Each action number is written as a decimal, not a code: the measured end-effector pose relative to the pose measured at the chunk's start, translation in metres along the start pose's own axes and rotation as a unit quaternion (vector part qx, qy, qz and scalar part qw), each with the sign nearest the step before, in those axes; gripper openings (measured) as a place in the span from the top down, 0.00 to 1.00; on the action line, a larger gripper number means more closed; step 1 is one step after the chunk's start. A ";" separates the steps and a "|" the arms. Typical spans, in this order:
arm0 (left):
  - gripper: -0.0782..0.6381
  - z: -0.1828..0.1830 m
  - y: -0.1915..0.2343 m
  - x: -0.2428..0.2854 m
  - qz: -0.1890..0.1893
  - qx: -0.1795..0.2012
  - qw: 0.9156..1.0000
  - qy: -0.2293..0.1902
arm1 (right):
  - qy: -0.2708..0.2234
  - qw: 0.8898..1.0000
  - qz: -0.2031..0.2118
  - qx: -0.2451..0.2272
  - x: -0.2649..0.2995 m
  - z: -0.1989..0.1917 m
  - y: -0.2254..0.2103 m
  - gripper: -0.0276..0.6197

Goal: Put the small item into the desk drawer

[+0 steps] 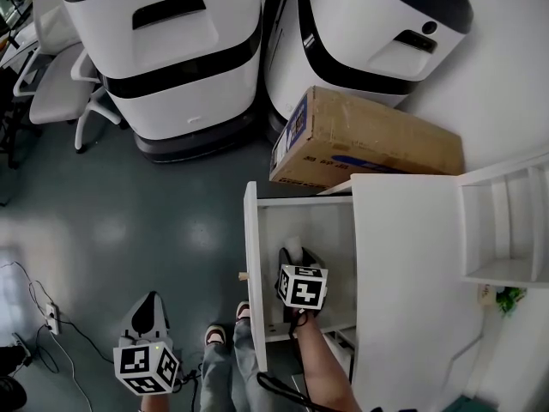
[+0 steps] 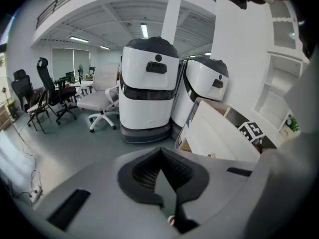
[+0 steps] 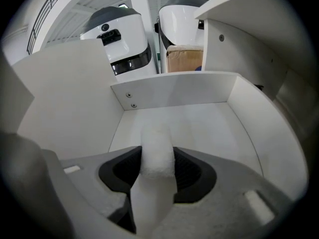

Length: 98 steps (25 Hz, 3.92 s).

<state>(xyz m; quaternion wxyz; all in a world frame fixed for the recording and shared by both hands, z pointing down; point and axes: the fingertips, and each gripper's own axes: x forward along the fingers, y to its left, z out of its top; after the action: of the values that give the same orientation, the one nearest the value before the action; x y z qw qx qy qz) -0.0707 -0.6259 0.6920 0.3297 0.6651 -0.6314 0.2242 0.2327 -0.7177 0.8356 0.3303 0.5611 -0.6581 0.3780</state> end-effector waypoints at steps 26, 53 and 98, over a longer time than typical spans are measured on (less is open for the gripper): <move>0.89 0.005 -0.005 -0.013 -0.016 0.001 1.000 -0.008 | -0.009 1.000 0.002 0.005 -0.025 0.002 0.005 0.66; 0.89 0.067 -0.079 -0.107 -0.129 0.069 0.985 -0.087 | -0.156 0.987 -0.027 0.012 -0.277 0.005 0.029 0.91; 0.89 0.185 -0.165 -0.206 -0.219 0.132 0.938 -0.234 | -0.366 0.919 -0.126 0.074 -0.499 0.019 -0.013 0.95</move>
<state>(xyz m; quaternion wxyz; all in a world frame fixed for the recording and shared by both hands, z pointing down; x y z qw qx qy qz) 0.0489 -0.6189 0.3929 0.1229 0.8583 -0.4940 0.0651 0.3209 -0.4918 0.3989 0.0688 0.7613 -0.6271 0.1496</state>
